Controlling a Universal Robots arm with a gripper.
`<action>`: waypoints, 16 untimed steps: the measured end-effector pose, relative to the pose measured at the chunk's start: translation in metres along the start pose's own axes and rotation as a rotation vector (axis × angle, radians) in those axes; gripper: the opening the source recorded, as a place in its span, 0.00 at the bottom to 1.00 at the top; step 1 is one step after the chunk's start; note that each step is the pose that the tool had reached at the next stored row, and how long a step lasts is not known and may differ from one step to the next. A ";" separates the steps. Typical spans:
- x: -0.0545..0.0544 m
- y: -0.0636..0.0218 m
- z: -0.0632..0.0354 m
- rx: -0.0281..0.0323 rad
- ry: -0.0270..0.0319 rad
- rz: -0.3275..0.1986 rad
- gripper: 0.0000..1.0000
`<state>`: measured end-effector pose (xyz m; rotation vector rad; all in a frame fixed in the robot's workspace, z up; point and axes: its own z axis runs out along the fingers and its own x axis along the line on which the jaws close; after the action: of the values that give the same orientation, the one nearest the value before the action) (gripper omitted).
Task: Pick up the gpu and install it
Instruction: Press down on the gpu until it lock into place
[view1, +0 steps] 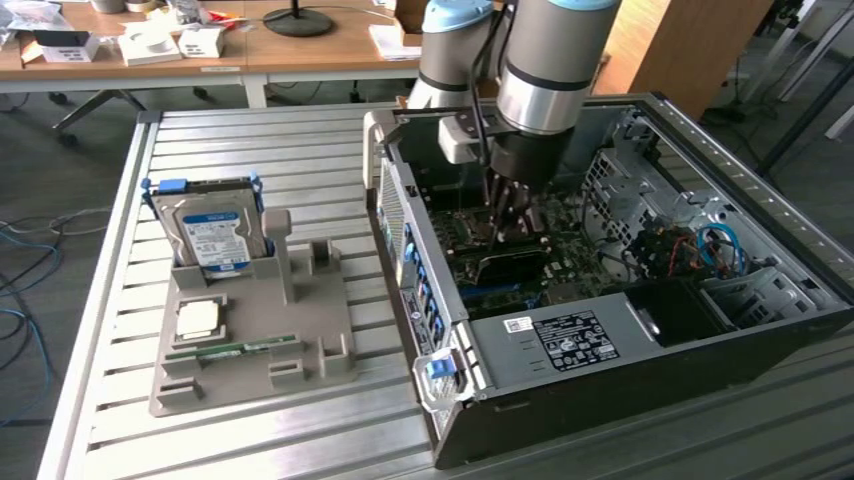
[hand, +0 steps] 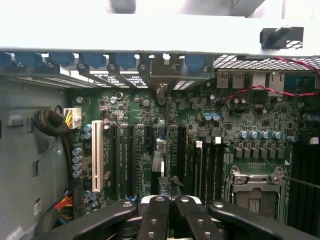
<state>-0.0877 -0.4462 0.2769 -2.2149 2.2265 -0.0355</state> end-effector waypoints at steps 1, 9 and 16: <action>-0.001 0.0003 0.0003 0.0000 0.0001 0.000 0.11; -0.003 0.0004 0.0009 0.0001 0.0003 0.000 0.11; -0.003 0.0004 0.0013 0.0001 0.0003 0.000 0.11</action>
<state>-0.0881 -0.4430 0.2755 -2.2153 2.2263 -0.0360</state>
